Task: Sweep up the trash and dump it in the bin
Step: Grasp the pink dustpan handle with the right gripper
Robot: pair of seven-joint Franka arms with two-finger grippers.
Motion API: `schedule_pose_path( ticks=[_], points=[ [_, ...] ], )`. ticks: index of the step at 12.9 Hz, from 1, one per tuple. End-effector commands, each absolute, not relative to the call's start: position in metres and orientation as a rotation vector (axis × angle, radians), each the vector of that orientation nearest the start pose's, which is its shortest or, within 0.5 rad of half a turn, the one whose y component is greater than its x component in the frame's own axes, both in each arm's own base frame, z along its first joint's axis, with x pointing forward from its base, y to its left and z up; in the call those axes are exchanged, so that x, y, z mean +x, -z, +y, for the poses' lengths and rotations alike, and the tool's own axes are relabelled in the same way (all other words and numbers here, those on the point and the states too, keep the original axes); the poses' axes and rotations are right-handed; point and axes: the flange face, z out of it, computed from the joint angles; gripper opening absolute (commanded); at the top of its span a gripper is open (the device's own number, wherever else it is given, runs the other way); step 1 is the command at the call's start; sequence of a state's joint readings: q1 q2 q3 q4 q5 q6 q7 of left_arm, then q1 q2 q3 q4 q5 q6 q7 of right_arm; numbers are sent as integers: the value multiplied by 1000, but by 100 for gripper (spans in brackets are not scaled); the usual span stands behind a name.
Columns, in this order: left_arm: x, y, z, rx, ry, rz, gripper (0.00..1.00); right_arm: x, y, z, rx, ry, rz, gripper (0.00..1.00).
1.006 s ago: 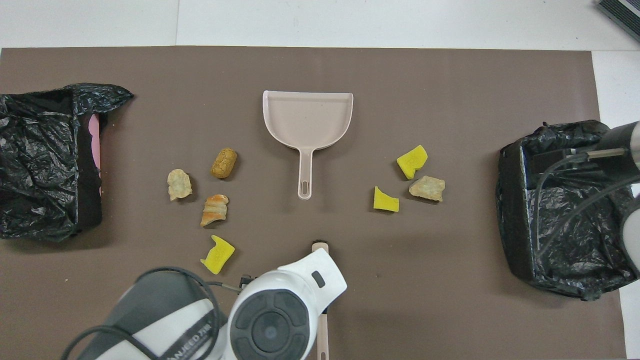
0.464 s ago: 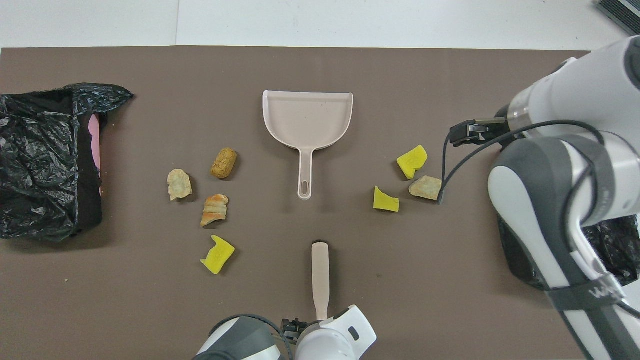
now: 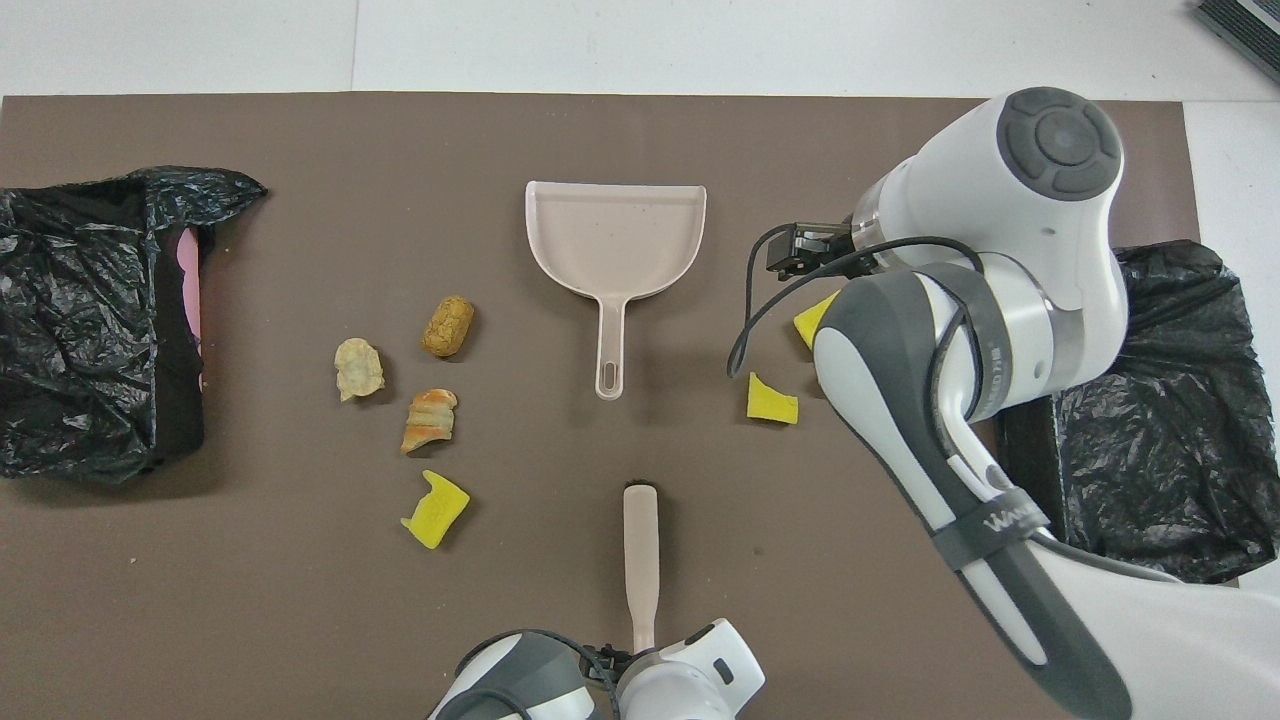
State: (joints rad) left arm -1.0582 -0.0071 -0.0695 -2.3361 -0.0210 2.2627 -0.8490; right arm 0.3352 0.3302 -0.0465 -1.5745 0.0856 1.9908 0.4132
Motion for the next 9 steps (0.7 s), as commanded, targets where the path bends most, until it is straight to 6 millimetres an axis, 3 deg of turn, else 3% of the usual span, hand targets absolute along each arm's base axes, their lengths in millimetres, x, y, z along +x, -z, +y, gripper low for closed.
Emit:
schedule_pose_path(
  ticks=[1,3,5,6,8,9],
  points=[
    [209,-336,-448,-3070,-84,381,85,644,-447,228,-2999,71,272,100],
    [210,-340,-446,-3058,-95,376,58,644,-445,250,-2993,72,275,100],
    [210,-342,-442,-3041,-113,367,15,653,-440,274,-2974,76,284,100],
    [210,-342,-440,-3030,-122,368,0,660,-433,290,-2964,74,285,100],
    [215,-355,-438,-3016,-139,354,0,659,-412,322,-2974,66,236,100],
    [218,-366,-436,-3009,-148,354,0,660,-409,326,-2970,77,230,100]
  ],
)
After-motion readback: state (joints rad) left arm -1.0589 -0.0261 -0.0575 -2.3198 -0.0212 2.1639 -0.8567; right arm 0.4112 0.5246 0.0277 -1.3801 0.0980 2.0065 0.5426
